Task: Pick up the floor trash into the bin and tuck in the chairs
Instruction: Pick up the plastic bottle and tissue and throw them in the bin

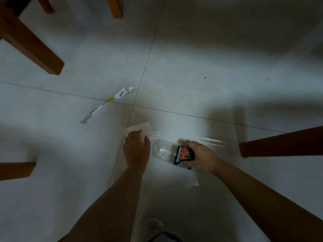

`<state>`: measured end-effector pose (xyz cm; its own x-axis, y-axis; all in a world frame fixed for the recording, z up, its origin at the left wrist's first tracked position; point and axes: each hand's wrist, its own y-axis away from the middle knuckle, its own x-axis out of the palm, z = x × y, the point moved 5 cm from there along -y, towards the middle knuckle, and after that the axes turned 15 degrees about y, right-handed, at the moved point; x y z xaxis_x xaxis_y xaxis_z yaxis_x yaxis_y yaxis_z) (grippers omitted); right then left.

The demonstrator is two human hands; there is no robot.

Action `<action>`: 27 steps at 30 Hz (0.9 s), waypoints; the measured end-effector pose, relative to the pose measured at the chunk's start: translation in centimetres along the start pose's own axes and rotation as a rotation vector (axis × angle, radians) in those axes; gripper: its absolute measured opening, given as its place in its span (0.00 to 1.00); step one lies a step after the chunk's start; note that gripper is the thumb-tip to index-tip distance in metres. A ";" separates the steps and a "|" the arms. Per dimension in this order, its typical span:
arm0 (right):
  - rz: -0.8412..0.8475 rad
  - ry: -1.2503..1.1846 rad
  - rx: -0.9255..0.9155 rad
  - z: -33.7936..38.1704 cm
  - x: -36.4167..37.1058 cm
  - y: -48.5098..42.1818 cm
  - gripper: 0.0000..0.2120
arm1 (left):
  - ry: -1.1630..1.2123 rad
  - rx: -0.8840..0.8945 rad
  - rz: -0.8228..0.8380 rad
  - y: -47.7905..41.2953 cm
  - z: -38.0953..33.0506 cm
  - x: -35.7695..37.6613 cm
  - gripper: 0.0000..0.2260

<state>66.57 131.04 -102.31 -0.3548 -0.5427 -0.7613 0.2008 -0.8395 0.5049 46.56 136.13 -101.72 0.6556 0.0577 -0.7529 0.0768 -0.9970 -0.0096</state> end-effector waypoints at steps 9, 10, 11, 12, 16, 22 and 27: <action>-0.199 -0.248 0.114 -2.9 -1.0 -0.1 0.29 | -0.011 -0.034 0.076 0.1 0.6 0.9 0.17; -0.246 -0.297 0.146 -3.4 -1.5 0.0 0.29 | -0.020 -0.018 0.084 0.0 0.6 1.1 0.18; -0.289 -0.328 0.175 -3.9 -2.0 0.1 0.29 | -0.025 -0.004 0.085 -0.2 0.7 1.3 0.19; -0.334 -0.339 0.196 -4.3 -2.6 0.2 0.28 | -0.024 0.001 0.087 -0.4 0.7 1.5 0.20; -0.452 -0.347 0.247 -5.2 -4.2 0.5 0.28 | -0.037 -0.029 0.139 -0.9 0.6 2.2 0.20; -0.465 -0.362 0.246 -4.7 -4.9 0.9 0.29 | -0.045 -0.006 0.166 -0.9 0.3 3.3 0.08; -0.581 -0.482 0.349 -5.2 -6.6 3.1 0.22 | 0.189 -0.184 0.008 -1.1 -2.1 3.5 0.07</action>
<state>74.29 131.90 -97.83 -0.6826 0.1120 -0.7221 -0.4013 -0.8833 0.2424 50.38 137.52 -102.97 0.7842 0.0754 -0.6160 0.1947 -0.9724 0.1288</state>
